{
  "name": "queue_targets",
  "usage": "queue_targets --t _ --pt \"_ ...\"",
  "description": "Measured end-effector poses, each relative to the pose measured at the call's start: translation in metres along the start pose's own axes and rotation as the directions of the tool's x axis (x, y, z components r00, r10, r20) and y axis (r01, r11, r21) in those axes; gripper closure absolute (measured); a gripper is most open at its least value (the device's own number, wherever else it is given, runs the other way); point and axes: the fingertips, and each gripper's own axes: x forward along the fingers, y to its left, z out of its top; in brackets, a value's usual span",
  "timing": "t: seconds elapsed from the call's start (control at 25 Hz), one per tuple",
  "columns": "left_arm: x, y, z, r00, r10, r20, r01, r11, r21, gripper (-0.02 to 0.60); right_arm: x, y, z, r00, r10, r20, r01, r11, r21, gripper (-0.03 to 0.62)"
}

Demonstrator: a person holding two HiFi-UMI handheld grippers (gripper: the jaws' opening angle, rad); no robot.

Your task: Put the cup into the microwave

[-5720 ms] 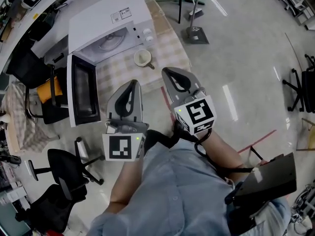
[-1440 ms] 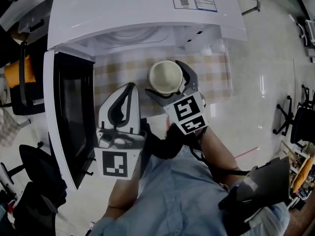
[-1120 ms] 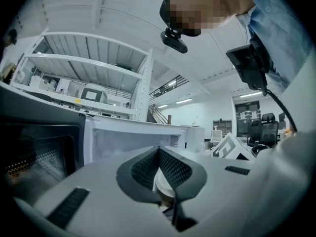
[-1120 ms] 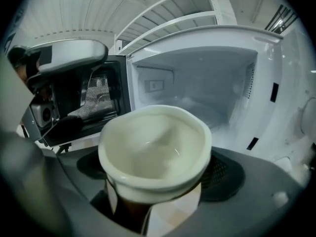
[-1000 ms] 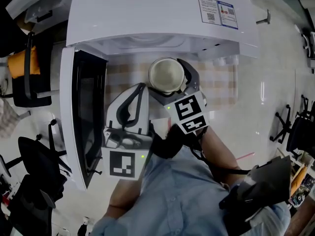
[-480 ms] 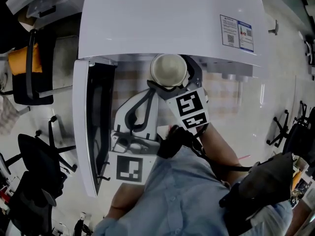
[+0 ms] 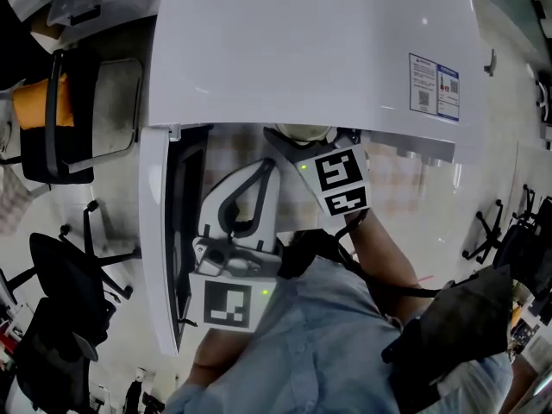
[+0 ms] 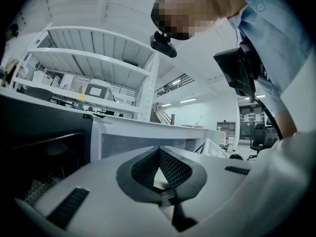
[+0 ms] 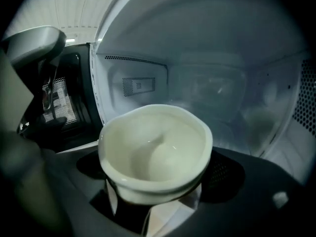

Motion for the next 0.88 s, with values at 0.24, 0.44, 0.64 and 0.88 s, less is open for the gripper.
queue_targets --t 0.24,0.44,0.64,0.88 --pt "0.002 0.004 -0.001 1.0 0.012 -0.006 -0.012 1.0 -0.003 0.577 0.011 -0.006 0.006 0.999 0.037 0.007 -0.037 0.999 0.018 0.065" --pt "0.002 0.004 -0.003 1.0 0.021 -0.009 -0.021 1.0 -0.004 0.577 0.015 -0.005 0.013 0.999 0.032 0.035 -0.033 0.999 0.012 0.065" --pt "0.002 0.003 -0.004 1.0 0.022 -0.01 -0.022 1.0 0.005 0.577 0.013 -0.004 0.004 0.999 0.035 0.033 -0.035 0.999 0.021 0.065" --pt "0.001 0.001 -0.004 1.0 0.02 -0.016 -0.02 0.999 0.03 0.577 -0.005 -0.009 0.006 0.998 0.009 0.057 -0.01 1.0 0.018 0.065"
